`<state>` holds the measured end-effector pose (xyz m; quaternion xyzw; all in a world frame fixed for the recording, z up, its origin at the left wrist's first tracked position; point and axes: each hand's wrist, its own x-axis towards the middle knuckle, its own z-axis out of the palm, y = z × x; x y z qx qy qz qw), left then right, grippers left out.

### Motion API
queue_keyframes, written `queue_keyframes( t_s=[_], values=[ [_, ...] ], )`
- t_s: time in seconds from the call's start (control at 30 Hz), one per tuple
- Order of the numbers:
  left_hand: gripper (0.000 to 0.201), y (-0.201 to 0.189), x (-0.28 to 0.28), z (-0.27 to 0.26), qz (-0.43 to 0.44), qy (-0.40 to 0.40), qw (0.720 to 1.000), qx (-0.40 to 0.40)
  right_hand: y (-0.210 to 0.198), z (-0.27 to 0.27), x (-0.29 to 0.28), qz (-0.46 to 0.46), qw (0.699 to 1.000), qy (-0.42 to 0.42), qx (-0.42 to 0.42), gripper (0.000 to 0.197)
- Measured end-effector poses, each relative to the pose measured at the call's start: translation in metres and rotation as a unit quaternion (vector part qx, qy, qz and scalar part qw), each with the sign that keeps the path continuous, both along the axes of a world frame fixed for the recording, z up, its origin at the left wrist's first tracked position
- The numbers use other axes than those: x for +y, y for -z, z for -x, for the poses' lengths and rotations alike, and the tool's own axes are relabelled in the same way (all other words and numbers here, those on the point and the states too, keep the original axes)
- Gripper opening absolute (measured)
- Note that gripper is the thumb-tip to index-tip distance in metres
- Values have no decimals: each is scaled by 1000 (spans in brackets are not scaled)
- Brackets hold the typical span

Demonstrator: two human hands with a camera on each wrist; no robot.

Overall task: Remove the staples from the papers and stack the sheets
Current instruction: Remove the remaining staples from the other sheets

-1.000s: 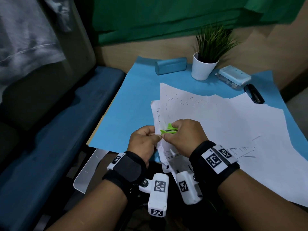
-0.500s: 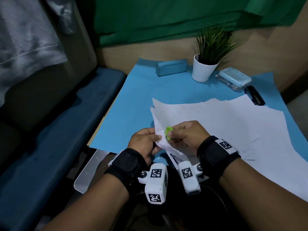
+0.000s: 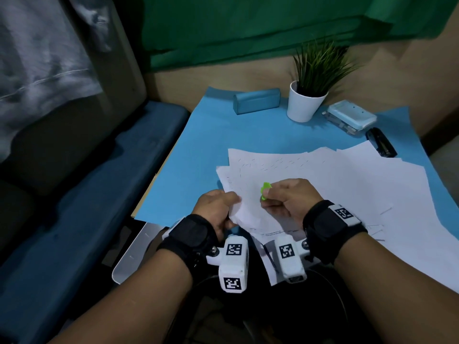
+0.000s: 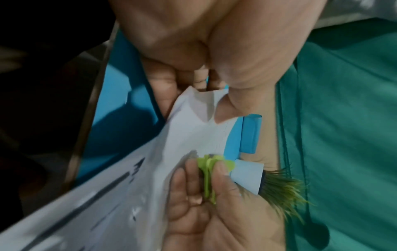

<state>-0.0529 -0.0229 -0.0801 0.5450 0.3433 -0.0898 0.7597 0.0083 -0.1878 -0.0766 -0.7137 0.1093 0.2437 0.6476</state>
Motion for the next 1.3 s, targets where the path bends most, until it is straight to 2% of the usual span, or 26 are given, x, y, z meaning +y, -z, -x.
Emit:
queue_keyframes(
  t_s=[0.07, 0.1, 0.13, 0.2, 0.23, 0.3, 0.43, 0.8, 0.97, 1.07, 1.17, 1.23, 1.3],
  values=[
    [11, -2, -2, -2, -12, 26, 1000, -5, -1, -1, 0, 63, 996, -46, -51, 19],
    [14, -2, -4, -4, -22, 33, 999, -13, -3, -1, 0, 126, 985, -82, -90, 20],
    [17, -2, -5, -5, -35, 39, 998, -24, -5, -1, 1, 198, 964, -116, -134, 22],
    [19, -2, -8, -8, -52, 45, 997, -45, -10, 2, 4, 330, 900, -177, -224, 23],
    [19, -2, -9, -8, -48, 39, 997, -50, -12, 5, 6, 368, 870, -197, -261, 23],
    [20, -2, -11, -6, -36, 24, 998, -55, -13, 10, 8, 393, 842, -206, -306, 24],
    [24, 0, -11, -3, -14, 11, 998, -67, -10, 14, 11, 410, 827, -193, -332, 31],
    [28, -1, -8, 0, -1, 10, 997, -77, -14, 14, 20, 410, 843, -180, -299, 35],
    [26, 3, -7, 0, -15, 17, 997, -79, -12, 15, 20, 399, 852, -177, -290, 25],
    [26, 2, -7, 1, -24, 22, 996, -83, -10, 12, 19, 390, 861, -175, -276, 33],
    [25, 3, -8, 1, -26, 21, 996, -83, -12, 11, 19, 375, 869, -173, -273, 29],
    [25, 3, -7, 0, -22, 15, 996, -82, -11, 8, 19, 361, 878, -172, -264, 23],
    [25, 1, -7, -1, -13, 7, 997, -76, -8, 5, 17, 315, 907, -158, -232, 20]
  ],
)
